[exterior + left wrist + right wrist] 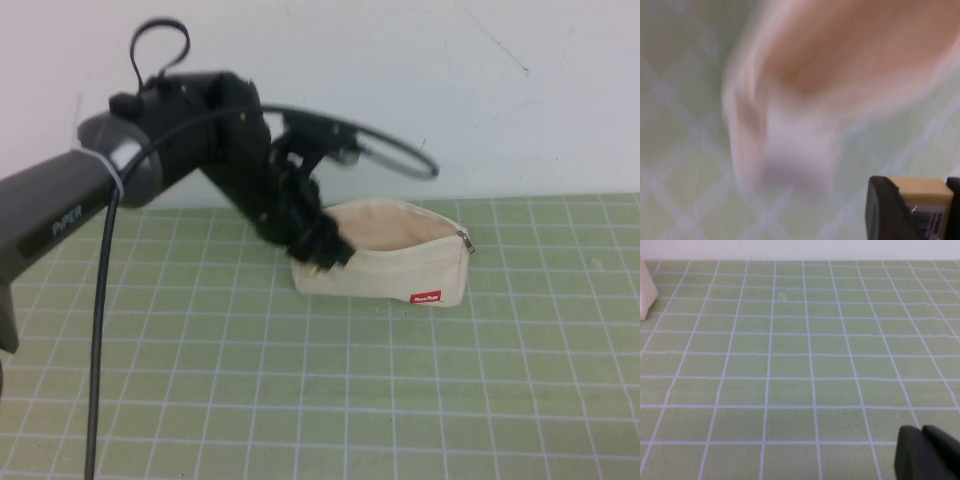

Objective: Put eraser into pencil case
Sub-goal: Place the eraser on the pencil case

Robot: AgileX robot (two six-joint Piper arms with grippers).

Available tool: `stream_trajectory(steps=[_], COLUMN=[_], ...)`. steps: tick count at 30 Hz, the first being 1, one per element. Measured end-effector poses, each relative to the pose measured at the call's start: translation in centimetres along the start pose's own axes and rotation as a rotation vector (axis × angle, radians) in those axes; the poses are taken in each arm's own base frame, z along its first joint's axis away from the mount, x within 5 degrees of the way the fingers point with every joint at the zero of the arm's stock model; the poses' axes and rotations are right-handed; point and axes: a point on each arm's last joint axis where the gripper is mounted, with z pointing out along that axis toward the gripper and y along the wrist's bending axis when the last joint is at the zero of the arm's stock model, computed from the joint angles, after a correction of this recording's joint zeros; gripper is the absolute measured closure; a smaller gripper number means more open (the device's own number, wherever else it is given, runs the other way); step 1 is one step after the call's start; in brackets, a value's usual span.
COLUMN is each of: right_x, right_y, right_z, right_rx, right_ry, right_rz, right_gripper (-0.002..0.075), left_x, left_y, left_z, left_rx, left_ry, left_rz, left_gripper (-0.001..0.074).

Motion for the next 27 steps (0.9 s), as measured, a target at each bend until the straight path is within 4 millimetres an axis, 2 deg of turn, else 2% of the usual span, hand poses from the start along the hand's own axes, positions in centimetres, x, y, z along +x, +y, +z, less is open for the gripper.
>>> stream_trajectory(steps=[5, 10, 15, 18, 22, 24, 27], right_x=[0.0, 0.0, 0.0, 0.0, 0.0, 0.0, 0.0], right_y=[0.0, 0.0, 0.0, 0.0, 0.0, 0.0, 0.0], right_z=[0.0, 0.0, 0.0, 0.0, 0.0, 0.0, 0.0], right_rx=[0.0, 0.0, 0.0, 0.0, 0.0, 0.0, 0.0], right_ry=[0.0, 0.0, 0.0, 0.0, 0.0, 0.0, 0.0], right_rz=[-0.006, -0.006, -0.006, -0.006, -0.006, -0.006, -0.006], right_gripper=[0.0727, 0.0727, 0.0727, 0.0727, 0.0727, 0.0727, 0.0727], left_x=[-3.3, -4.3, -4.5, -4.4, -4.1, -4.1, -4.2], left_y=[-0.1, 0.2, 0.5, 0.8, 1.0, 0.9, 0.7], left_z=[-2.1, -2.2, -0.4, 1.4, 3.1, 3.3, 3.3], left_rx=[0.005, -0.016, 0.007, 0.023, 0.027, 0.033, 0.05], left_ry=[-0.244, -0.359, -0.372, -0.364, -0.342, -0.344, -0.358], left_rz=[-0.048, -0.074, -0.117, -0.144, -0.113, -0.084, -0.061], left_gripper=[0.0545, 0.0545, 0.0545, 0.0545, 0.0545, 0.0543, 0.0461])
